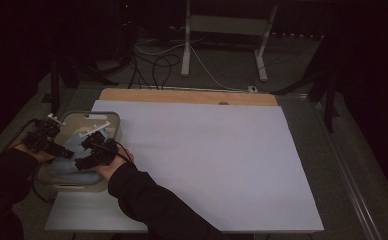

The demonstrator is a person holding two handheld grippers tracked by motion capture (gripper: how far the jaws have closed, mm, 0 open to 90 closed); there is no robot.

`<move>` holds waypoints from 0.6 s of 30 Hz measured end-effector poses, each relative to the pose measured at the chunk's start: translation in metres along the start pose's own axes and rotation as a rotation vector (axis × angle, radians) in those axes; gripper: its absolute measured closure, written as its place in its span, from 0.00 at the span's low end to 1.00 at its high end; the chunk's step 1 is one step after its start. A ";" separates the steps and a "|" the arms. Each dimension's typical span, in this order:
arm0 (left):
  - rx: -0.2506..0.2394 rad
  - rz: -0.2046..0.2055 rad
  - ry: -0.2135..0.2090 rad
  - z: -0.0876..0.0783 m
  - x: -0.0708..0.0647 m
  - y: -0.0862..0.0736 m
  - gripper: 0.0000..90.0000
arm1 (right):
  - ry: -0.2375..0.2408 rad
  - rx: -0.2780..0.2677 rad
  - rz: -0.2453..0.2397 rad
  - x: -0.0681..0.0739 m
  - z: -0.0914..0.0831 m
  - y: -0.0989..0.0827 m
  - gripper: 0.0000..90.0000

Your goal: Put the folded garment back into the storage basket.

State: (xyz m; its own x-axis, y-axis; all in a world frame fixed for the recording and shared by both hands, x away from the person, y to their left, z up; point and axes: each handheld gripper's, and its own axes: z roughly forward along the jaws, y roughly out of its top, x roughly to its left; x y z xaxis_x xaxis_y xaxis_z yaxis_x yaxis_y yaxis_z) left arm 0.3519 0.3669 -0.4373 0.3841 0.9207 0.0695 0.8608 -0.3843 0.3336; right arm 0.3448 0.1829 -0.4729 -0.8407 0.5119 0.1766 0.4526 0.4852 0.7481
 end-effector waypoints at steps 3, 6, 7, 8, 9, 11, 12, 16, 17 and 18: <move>-0.010 0.006 0.006 -0.004 -0.002 0.001 0.15 | -0.010 -0.021 -0.041 0.004 -0.008 0.002 0.15; -0.022 0.010 0.000 -0.007 -0.005 0.003 0.05 | -0.012 -0.027 -0.057 0.004 -0.013 0.004 0.11; -0.024 0.013 -0.001 -0.007 -0.006 0.003 0.02 | -0.008 -0.026 -0.063 0.004 -0.015 0.004 0.11; -0.021 0.016 0.001 -0.008 -0.007 0.004 0.01 | 0.003 -0.024 -0.077 0.004 -0.016 0.003 0.11; -0.019 0.018 0.010 -0.009 -0.009 0.005 0.00 | 0.011 -0.015 -0.070 0.005 -0.017 0.003 0.11; -0.029 0.020 0.003 -0.010 -0.011 0.006 0.00 | 0.018 -0.021 -0.102 0.004 -0.020 0.003 0.11; -0.030 0.023 0.003 -0.011 -0.012 0.007 0.00 | 0.022 -0.017 -0.106 0.004 -0.021 0.002 0.10; -0.043 0.029 0.000 -0.014 -0.015 0.010 0.00 | 0.010 -0.023 -0.131 0.004 -0.027 0.003 0.10; -0.047 0.030 -0.006 -0.014 -0.016 0.011 0.00 | 0.008 -0.025 -0.128 0.003 -0.029 0.003 0.10; -0.049 0.034 -0.010 -0.014 -0.017 0.012 0.00 | 0.009 -0.020 -0.128 0.002 -0.030 0.003 0.10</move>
State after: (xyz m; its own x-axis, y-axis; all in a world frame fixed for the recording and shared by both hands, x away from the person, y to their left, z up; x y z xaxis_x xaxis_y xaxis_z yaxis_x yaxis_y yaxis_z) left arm 0.3505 0.3475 -0.4212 0.4162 0.9064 0.0720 0.8302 -0.4111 0.3765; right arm 0.3355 0.1646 -0.4506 -0.8938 0.4403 0.0848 0.3359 0.5321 0.7772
